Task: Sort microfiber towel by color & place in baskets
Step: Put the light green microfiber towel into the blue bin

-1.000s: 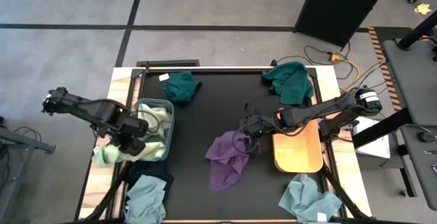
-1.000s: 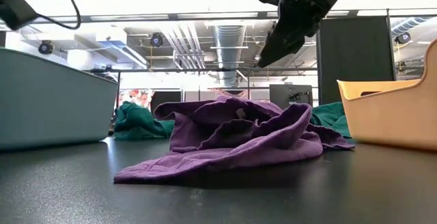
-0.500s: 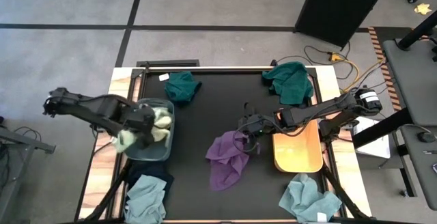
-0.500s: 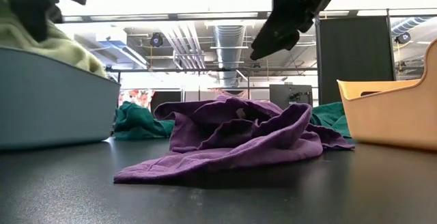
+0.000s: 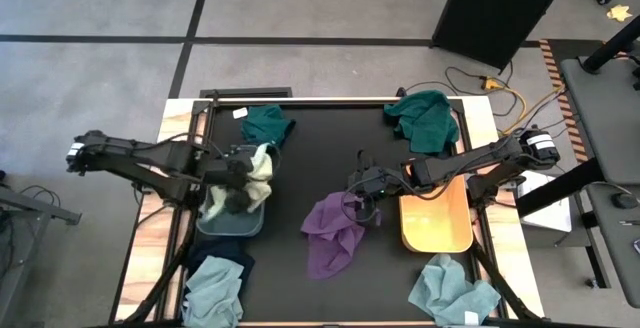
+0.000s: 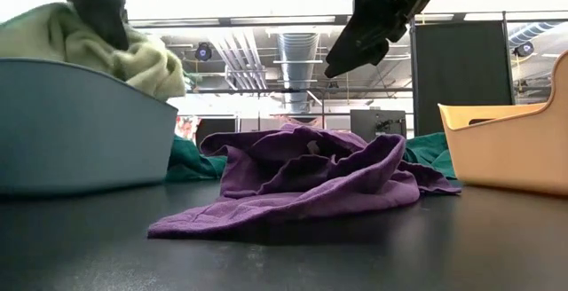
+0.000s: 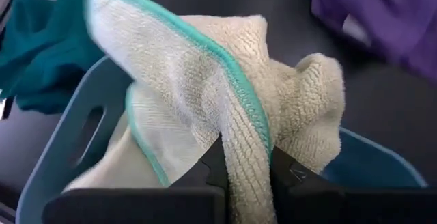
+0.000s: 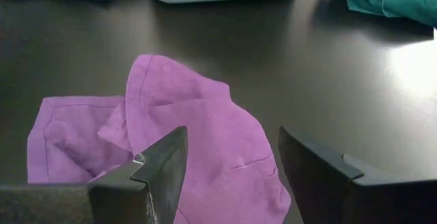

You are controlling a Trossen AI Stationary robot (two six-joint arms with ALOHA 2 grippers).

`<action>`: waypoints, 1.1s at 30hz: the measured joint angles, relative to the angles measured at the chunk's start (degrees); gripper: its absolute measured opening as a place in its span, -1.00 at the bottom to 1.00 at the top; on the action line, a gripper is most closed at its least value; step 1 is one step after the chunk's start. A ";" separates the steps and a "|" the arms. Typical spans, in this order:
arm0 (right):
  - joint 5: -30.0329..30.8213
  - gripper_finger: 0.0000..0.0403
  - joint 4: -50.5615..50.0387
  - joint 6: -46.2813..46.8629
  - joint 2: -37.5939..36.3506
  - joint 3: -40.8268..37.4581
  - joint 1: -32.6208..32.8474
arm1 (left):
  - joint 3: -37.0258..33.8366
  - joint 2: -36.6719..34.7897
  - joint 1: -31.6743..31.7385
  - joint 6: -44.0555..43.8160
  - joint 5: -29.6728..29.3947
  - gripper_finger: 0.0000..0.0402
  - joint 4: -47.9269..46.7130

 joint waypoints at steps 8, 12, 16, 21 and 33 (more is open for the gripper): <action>-0.02 0.09 -1.03 0.00 0.00 -0.31 0.00 | -3.27 -10.07 -3.80 -18.96 -4.71 -0.91 0.33; -0.02 0.09 -1.09 0.02 0.00 -0.77 0.00 | -8.30 -13.46 -5.37 -30.37 -6.29 -0.91 3.67; -0.02 0.09 -1.08 0.02 0.00 -0.96 0.00 | -13.81 -15.56 -5.93 -35.11 -11.41 -0.91 13.14; -0.02 0.09 -1.05 0.02 0.00 -0.96 0.00 | -13.93 -18.11 -6.02 -24.90 -16.26 -0.91 25.53; -0.04 0.09 -1.49 0.68 0.00 -0.96 0.02 | -13.60 -20.88 -6.76 -18.78 -17.35 -0.91 30.56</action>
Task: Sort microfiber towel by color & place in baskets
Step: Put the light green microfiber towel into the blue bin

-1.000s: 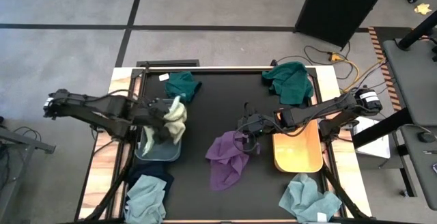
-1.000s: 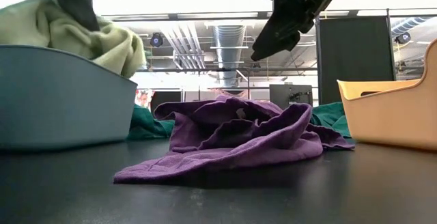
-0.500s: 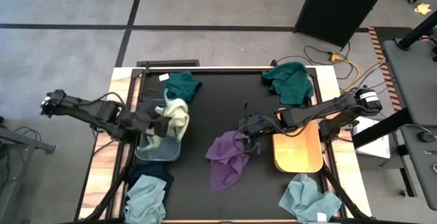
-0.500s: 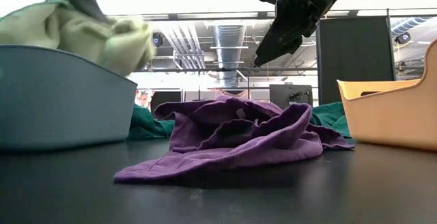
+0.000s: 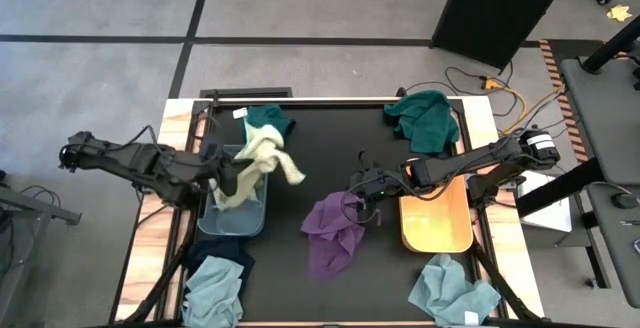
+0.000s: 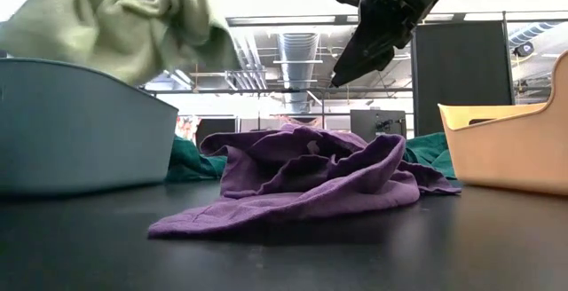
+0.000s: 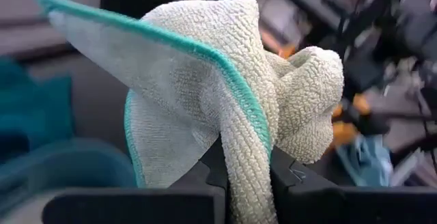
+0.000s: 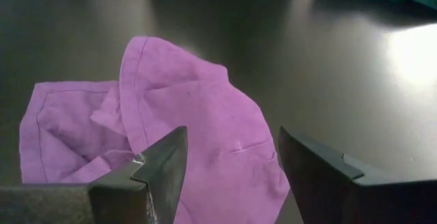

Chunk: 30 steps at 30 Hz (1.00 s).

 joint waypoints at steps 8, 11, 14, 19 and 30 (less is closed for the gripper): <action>0.00 0.09 -1.45 0.96 0.02 0.00 -0.02 | -2.37 0.46 -7.35 -15.99 2.41 -0.91 -12.99; 0.00 0.09 -1.50 0.96 0.02 -0.02 -0.02 | -2.35 0.54 -10.72 -23.31 2.36 -0.91 -20.05; 0.00 0.09 -1.50 0.96 0.02 -0.04 -0.02 | -3.36 1.65 -13.31 -31.15 2.38 -0.91 -26.85; 0.00 0.09 -1.48 0.94 0.02 -0.06 0.00 | -7.97 3.34 -14.22 -36.17 4.61 -0.91 -25.43; 0.02 0.09 -1.48 0.79 0.02 -0.04 -0.02 | -13.85 9.51 -14.18 -34.47 10.77 -0.91 -18.63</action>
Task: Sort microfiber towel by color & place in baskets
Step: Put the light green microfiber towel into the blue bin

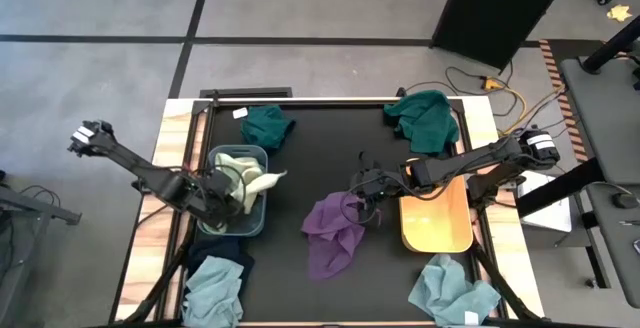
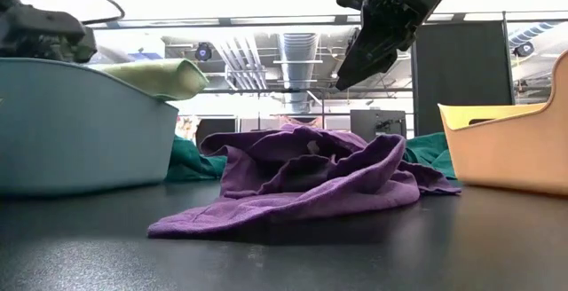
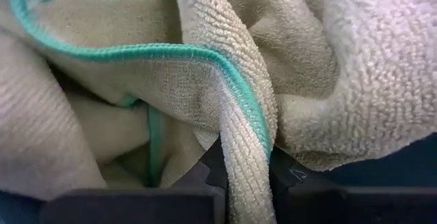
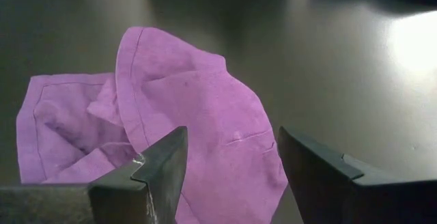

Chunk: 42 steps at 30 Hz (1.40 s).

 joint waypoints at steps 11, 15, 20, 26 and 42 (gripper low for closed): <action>0.00 0.09 0.00 -0.16 0.00 -0.02 0.00 | 2.92 11.07 0.08 16.26 -0.49 -0.53 0.09; 0.00 0.09 0.02 -0.16 0.00 -0.02 0.00 | 6.57 14.05 0.90 19.07 -0.90 -0.24 -3.83; 0.00 0.09 0.22 -0.16 0.00 -0.02 0.00 | 11.69 15.28 2.63 24.38 -1.99 0.03 -9.06; 0.00 0.09 0.28 -0.16 0.00 -0.02 0.00 | 17.36 13.59 4.50 31.15 -6.54 0.19 -8.92; 0.00 0.09 0.39 -0.16 0.00 -0.75 0.00 | 12.04 11.94 12.74 33.09 -3.98 0.15 3.59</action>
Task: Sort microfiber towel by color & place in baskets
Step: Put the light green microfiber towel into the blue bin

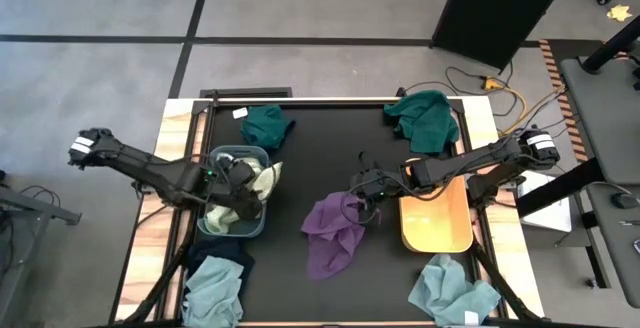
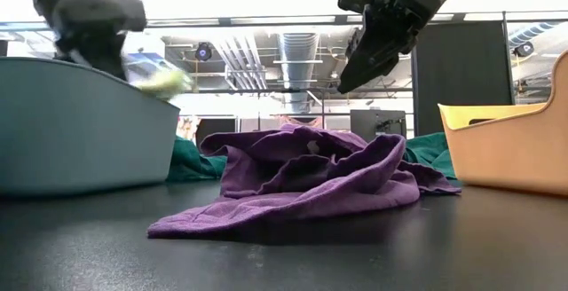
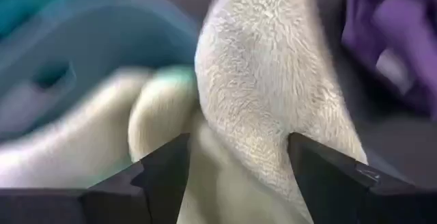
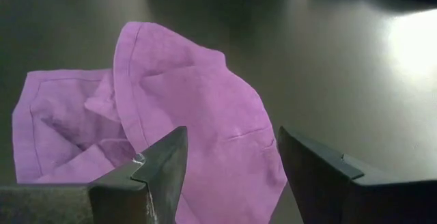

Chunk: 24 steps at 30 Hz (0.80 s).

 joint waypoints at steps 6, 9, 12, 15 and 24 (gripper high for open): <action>0.00 0.09 0.01 0.17 0.00 -0.74 0.00 | -4.67 -0.03 -0.48 -3.28 18.55 0.15 -1.26; 0.00 0.09 0.00 0.15 0.02 -1.17 0.00 | -7.47 0.10 -0.48 -5.14 24.18 0.15 -1.18; 0.00 0.09 0.09 0.17 0.02 -1.44 0.00 | -10.04 0.10 -0.28 -5.63 24.33 0.15 -0.04; 0.00 0.09 0.11 0.15 0.04 -1.57 0.00 | -12.04 0.06 -0.24 -4.46 22.43 0.15 3.57; 0.00 0.09 0.51 0.17 0.04 -1.57 0.00 | -10.92 1.61 -0.24 -0.49 18.66 0.15 2.90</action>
